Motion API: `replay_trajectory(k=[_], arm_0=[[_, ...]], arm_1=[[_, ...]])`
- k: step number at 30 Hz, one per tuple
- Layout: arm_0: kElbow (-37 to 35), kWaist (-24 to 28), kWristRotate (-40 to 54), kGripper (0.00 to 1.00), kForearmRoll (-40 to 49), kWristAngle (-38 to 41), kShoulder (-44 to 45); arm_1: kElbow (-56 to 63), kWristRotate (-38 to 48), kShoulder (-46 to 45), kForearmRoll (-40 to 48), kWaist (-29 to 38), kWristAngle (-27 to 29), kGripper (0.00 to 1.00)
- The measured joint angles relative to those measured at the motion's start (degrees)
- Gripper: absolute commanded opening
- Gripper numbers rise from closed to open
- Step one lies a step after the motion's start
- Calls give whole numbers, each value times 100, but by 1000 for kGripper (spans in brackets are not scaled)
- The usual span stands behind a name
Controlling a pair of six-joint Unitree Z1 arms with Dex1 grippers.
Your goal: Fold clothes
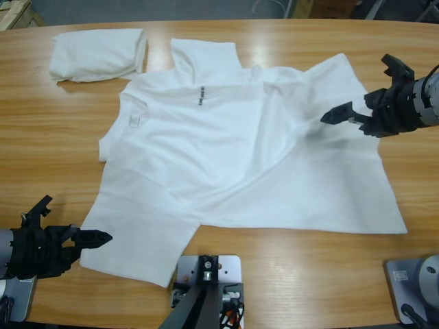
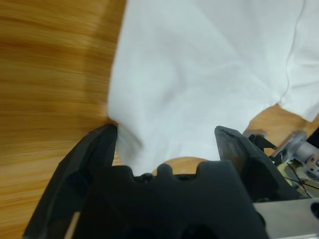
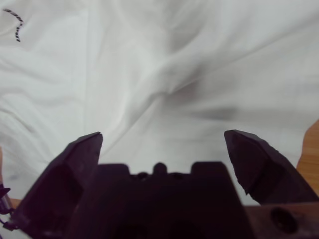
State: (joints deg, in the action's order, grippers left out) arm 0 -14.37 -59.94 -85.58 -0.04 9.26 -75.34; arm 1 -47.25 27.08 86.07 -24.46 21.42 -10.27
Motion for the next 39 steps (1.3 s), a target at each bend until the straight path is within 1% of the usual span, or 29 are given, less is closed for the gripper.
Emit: replay_trajectory(k=[1,4,5,6,9,10,12,14,15,17,19,20,22,25,28,30,32,34,36,38,39], arm_0=[[2,-18,0,486,-40,16,-2],[9,-170,-37,225,-232,61,-11],[9,-278,-50,26,-338,71,-56],[9,-354,-59,0,-433,78,-129],[46,-458,-60,0,-570,83,-252],[76,-471,-50,0,-592,72,-252],[105,-489,-5,0,-614,-29,-252],[132,-491,27,0,-617,-138,-252],[152,-491,31,0,-617,-182,-252],[178,-492,32,0,-617,-304,-252],[199,-492,32,0,-617,-405,-252],[204,-492,32,0,-617,-425,-253],[204,-492,32,0,-617,-437,-262],[204,-492,32,0,-617,-435,-263],[204,-492,32,0,-617,-425,-262],[204,-492,32,0,-617,-425,-261],[201,-492,32,0,-617,-425,-262],[177,-492,32,0,-617,-425,-262],[89,-492,32,0,-617,-425,-270],[32,-492,32,0,-617,-417,-320],[14,-492,32,0,-617,-398,-356]], arm_1=[[4,0,-19,2,0,3,996],[66,0,-75,44,0,3,992],[103,0,-80,62,0,3,988],[139,0,-81,80,0,4,984],[284,0,-97,155,0,5,970],[353,0,-103,219,0,7,932],[524,48,-107,427,6,7,918],[648,159,-107,577,17,7,850],[684,194,-107,609,23,7,849],[741,221,-114,688,40,7,857],[786,237,-117,703,71,7,953],[796,252,-126,703,87,7,966],[843,437,-204,703,103,7,960],[1067,1249,-424,709,109,23,965],[1302,2347,-866,625,160,335,961],[1362,3050,-1250,284,182,591,964],[1371,3718,-1602,-69,277,734,973],[1374,4506,-1833,-225,599,788,973],[1374,5490,-1919,-374,1113,846,964],[1413,6327,-1924,-574,1575,942,873],[1451,6611,-1925,-636,1749,1043,861]])
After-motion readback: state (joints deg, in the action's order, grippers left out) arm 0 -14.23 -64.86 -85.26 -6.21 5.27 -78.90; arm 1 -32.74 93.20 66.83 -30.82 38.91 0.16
